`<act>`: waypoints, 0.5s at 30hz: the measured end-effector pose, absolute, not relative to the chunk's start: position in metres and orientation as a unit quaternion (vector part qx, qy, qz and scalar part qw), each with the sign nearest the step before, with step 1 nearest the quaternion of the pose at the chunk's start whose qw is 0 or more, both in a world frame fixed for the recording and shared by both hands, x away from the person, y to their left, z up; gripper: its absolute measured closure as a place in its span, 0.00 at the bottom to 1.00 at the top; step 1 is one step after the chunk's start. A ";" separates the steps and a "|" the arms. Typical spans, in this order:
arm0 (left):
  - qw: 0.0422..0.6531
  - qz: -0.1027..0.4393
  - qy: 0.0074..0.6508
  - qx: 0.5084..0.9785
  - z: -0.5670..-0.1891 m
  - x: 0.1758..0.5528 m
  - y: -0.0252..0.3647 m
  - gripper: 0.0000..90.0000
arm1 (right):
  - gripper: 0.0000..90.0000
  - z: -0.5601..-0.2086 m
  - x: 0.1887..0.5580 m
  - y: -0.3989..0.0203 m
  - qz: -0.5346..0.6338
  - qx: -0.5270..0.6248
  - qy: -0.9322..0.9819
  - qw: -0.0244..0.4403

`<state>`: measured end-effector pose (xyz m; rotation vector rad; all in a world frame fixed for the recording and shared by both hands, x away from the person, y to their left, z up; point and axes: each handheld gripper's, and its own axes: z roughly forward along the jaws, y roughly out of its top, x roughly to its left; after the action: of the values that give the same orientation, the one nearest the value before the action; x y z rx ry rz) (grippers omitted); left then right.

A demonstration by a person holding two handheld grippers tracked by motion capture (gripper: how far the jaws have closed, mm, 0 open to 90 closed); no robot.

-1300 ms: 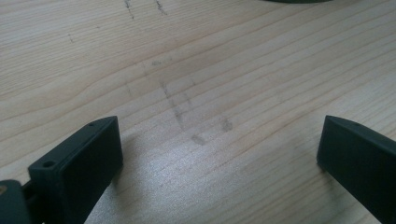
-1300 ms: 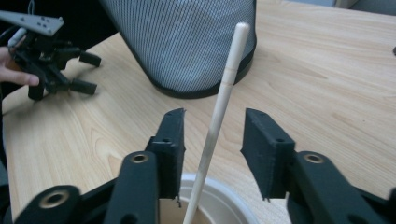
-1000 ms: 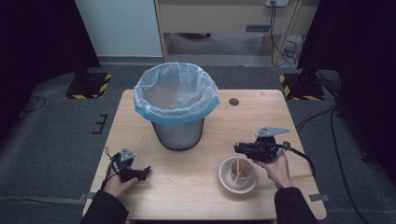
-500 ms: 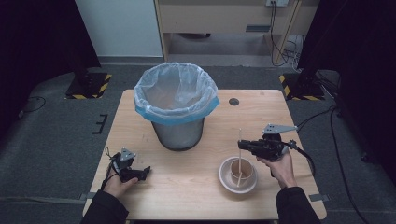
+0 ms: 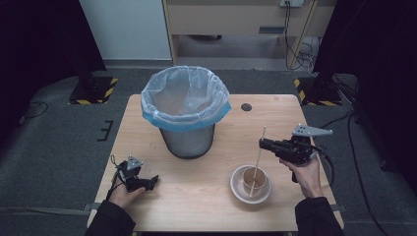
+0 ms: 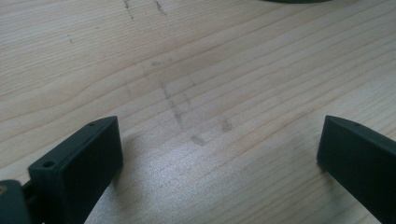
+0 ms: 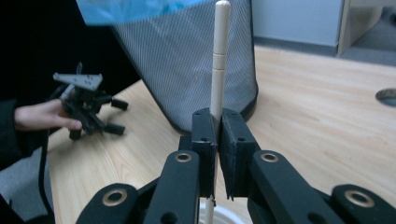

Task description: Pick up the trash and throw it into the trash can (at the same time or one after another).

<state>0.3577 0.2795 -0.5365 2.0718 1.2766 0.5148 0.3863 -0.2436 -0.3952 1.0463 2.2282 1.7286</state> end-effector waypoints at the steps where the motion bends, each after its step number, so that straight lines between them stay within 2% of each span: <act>1: 0.321 0.196 0.486 0.789 -0.537 0.358 0.279 0.00 | 0.94 -0.393 0.386 -0.246 0.578 0.348 0.735 0.070; 15: 0.321 0.196 0.486 0.789 -0.537 0.358 0.279 0.00 | 0.94 -0.374 0.380 -0.266 0.605 0.351 0.706 0.111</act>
<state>0.3577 0.2794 -0.5365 2.0721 1.2762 0.5141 0.3802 -0.2659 -0.3740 1.0308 2.0736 1.7775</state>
